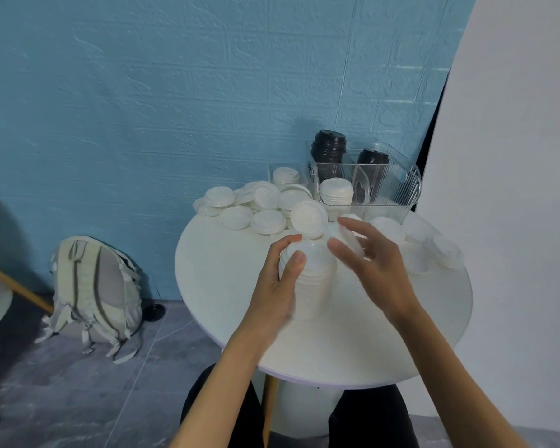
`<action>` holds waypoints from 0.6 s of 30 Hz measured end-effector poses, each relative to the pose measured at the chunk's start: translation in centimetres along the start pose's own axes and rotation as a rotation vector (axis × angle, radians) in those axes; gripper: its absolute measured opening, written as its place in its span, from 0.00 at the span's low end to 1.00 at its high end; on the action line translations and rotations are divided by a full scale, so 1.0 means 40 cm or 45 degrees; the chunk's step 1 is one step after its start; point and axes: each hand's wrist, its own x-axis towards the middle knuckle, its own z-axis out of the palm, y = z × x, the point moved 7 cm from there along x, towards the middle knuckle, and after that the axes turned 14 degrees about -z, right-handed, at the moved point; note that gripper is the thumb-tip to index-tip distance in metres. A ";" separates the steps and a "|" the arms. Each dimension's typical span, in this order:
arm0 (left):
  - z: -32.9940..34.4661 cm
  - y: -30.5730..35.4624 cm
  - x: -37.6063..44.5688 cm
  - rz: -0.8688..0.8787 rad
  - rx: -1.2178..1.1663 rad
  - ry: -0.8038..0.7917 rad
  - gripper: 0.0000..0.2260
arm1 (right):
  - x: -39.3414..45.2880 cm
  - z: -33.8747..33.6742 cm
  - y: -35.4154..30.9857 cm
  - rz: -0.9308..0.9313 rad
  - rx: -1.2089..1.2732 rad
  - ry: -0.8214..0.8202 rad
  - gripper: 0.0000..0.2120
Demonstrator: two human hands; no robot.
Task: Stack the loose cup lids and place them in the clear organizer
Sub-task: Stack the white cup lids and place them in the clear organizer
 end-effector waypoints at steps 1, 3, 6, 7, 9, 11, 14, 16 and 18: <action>0.003 0.000 -0.001 0.000 0.010 -0.013 0.18 | -0.004 0.023 -0.017 -0.021 0.088 -0.046 0.20; 0.005 0.000 -0.003 0.005 0.034 -0.032 0.20 | -0.014 0.064 -0.043 -0.067 0.168 -0.141 0.20; 0.006 0.000 -0.007 0.013 0.070 -0.036 0.21 | -0.017 0.098 -0.058 -0.104 0.190 -0.206 0.18; 0.006 0.001 -0.009 0.015 0.082 -0.040 0.22 | -0.015 0.104 -0.059 -0.108 0.188 -0.226 0.18; 0.008 0.000 -0.009 0.005 0.088 -0.053 0.22 | -0.011 0.114 -0.062 -0.141 0.164 -0.283 0.19; 0.010 -0.001 -0.008 -0.005 0.072 -0.069 0.21 | -0.010 0.119 -0.059 -0.181 0.157 -0.319 0.19; 0.012 0.004 -0.008 -0.010 0.049 -0.078 0.20 | -0.016 0.121 -0.055 -0.245 0.171 -0.341 0.20; 0.014 0.004 -0.010 -0.008 0.043 -0.088 0.21 | -0.019 0.121 -0.051 -0.267 0.195 -0.339 0.20; 0.014 0.001 -0.008 -0.021 0.026 -0.097 0.22 | -0.022 0.125 -0.054 -0.304 0.218 -0.353 0.20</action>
